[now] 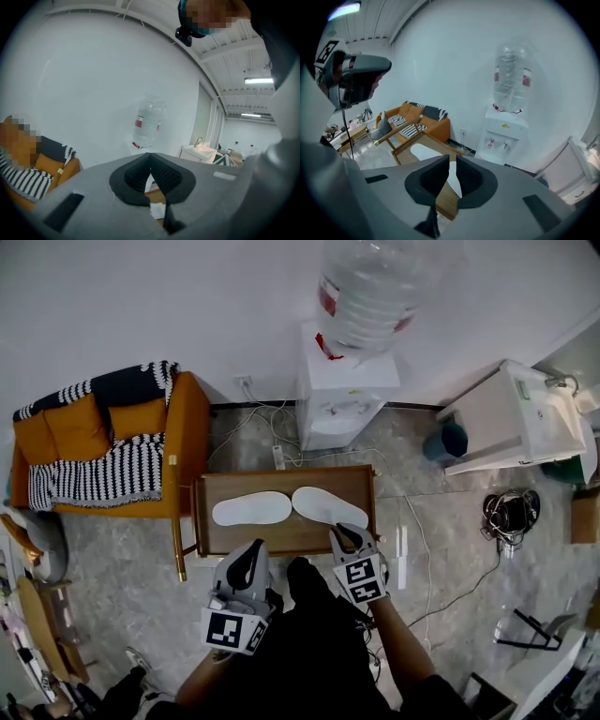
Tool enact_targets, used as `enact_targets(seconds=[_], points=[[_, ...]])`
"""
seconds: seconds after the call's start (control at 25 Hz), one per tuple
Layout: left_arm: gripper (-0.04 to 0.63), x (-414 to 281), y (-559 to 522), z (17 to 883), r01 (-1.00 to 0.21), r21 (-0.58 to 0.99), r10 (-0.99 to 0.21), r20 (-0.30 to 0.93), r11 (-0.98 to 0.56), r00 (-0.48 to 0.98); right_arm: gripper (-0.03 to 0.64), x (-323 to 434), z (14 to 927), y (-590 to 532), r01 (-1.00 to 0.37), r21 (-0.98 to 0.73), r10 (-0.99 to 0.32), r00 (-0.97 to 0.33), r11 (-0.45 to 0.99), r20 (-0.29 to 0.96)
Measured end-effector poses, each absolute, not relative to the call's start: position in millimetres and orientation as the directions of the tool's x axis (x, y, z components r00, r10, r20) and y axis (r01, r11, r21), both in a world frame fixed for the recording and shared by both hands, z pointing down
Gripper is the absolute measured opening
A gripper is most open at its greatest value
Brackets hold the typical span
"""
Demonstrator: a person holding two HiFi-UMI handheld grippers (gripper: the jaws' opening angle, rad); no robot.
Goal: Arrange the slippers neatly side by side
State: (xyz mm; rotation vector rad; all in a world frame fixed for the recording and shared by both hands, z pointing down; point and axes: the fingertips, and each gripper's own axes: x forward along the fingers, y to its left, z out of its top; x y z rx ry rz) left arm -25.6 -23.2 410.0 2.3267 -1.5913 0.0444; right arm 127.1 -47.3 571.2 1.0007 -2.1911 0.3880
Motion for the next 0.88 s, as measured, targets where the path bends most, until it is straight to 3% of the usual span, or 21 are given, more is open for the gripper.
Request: enact_targets(seconds=[0.24,0.56,0.88], points=[[0.011,-16.6,-45.7,417.9,-0.911,0.254,-0.897,0.22,-0.326,0.382,0.017,133.1,630.3,-64.8,-0.651,0.063,-0.431,-0.424,0.756,0.796],[0.011,-14.9,-67.6,430.9,-0.911,0.264,-0.889,0.25,-0.318,0.383,0.08,137.9,709.2,-72.6,-0.559,0.052,-0.289,-0.345,0.828,0.893],[0.012,-14.2,-76.8,442.9,-0.909,0.269,-0.88,0.273,-0.318,0.389,0.085,143.5,753.9,-80.0,-0.472,0.1,-0.247,-0.259,0.876,0.934]])
